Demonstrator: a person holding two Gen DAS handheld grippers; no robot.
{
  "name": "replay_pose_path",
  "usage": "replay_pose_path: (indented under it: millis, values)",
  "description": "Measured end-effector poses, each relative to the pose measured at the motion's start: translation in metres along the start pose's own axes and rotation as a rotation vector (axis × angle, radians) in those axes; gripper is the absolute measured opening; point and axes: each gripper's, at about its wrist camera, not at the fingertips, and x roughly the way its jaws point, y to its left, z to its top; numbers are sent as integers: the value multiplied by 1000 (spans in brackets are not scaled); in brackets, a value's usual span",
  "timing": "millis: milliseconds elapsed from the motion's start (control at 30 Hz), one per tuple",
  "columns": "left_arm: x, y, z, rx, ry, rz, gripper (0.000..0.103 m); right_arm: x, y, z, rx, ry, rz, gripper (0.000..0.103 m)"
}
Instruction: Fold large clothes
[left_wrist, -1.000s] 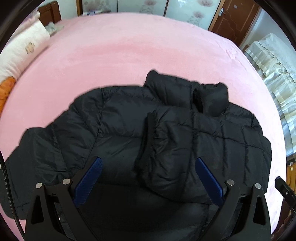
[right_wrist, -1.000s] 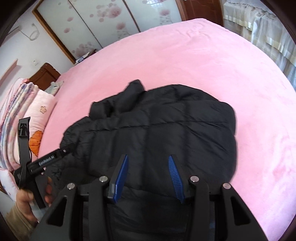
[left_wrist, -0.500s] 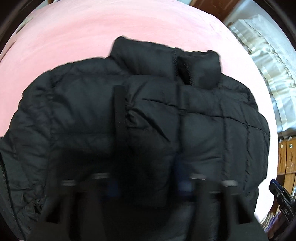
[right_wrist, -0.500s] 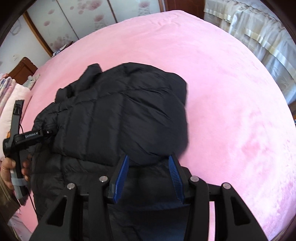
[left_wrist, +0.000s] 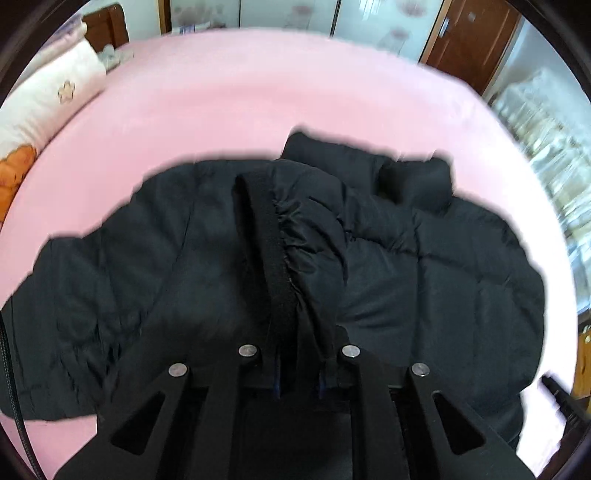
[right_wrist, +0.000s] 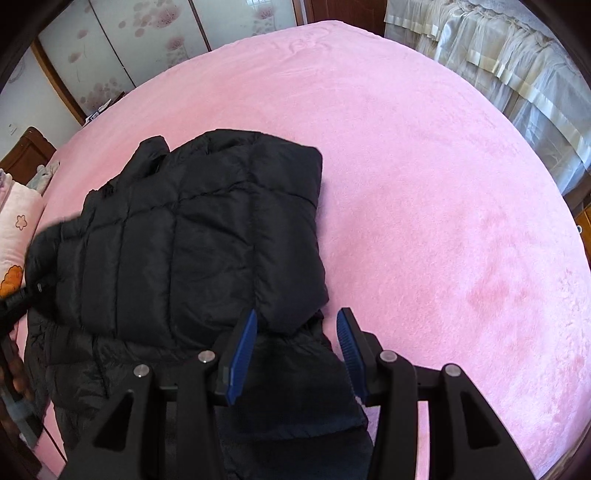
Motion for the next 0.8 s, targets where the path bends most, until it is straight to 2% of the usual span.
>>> replay_pose_path:
  millis: [67,267,433,567,667,800]
  values:
    - [8,3,-9,7,27,12,11,-2,4,7,-4,-31,2,45]
    - [13,-3,-19,6,17,28,11,4,24,40,-55,-101,-2,44]
    - [3,5,-18,-23,-13,34,11,24,46,61,-148,-133,-1,25]
    - [7,12,-18,-22,5,45,13,58,48,74,-171,-83,-33,23]
    - [15,9,-15,-22,22,27,17,87,39,81,-174,-12,-74,17]
    - [22,3,-12,-3,43,29,26,90,34,84,-162,9,-86,17]
